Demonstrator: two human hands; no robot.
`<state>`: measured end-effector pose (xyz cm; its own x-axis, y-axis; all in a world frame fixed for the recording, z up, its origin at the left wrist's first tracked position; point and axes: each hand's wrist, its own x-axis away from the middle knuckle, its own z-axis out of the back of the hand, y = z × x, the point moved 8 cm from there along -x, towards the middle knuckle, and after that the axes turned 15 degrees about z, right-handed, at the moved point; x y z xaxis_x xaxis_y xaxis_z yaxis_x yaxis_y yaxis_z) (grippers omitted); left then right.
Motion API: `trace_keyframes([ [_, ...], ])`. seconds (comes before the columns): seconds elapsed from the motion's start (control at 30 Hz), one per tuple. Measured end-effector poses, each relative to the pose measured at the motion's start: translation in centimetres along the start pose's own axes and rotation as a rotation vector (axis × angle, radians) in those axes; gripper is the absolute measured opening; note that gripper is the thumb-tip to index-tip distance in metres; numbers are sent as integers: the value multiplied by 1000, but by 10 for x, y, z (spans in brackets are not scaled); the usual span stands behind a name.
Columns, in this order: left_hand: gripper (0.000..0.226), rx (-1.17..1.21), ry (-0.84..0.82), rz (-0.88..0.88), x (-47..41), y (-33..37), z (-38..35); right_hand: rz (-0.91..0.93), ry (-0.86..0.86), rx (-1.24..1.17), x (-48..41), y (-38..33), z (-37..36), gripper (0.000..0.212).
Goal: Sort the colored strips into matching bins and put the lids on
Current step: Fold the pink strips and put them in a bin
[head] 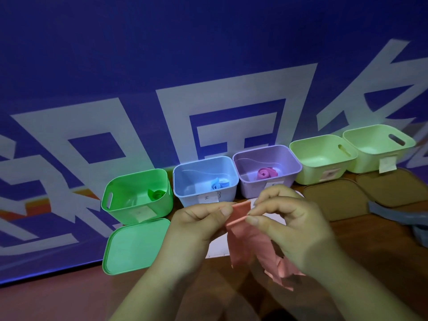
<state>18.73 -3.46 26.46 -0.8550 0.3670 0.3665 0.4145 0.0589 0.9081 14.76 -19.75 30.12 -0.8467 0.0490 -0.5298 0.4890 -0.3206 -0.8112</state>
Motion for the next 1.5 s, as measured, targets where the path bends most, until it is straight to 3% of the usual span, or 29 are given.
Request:
trace_keyframes([
  [0.43,22,69,-52,17,6,2,-14,-138,158,-317,2,2,-3,10],
  [0.8,28,78,-133,9,6,0,-26,-141,249,-303,6,5,6,11],
  [0.97,28,81,-155,-2,6,-2,-31,-147,279,-295,7,7,9,27],
  [1.1,27,60,-141,-43,5,-2,-32,-181,332,-284,10,10,13,11],
  [1.3,19,-135,44,-239,7,8,-28,-213,317,-270,16,24,14,21],
  [1.5,14,-237,161,-212,-9,-9,-18,-227,221,-266,21,49,11,28],
])
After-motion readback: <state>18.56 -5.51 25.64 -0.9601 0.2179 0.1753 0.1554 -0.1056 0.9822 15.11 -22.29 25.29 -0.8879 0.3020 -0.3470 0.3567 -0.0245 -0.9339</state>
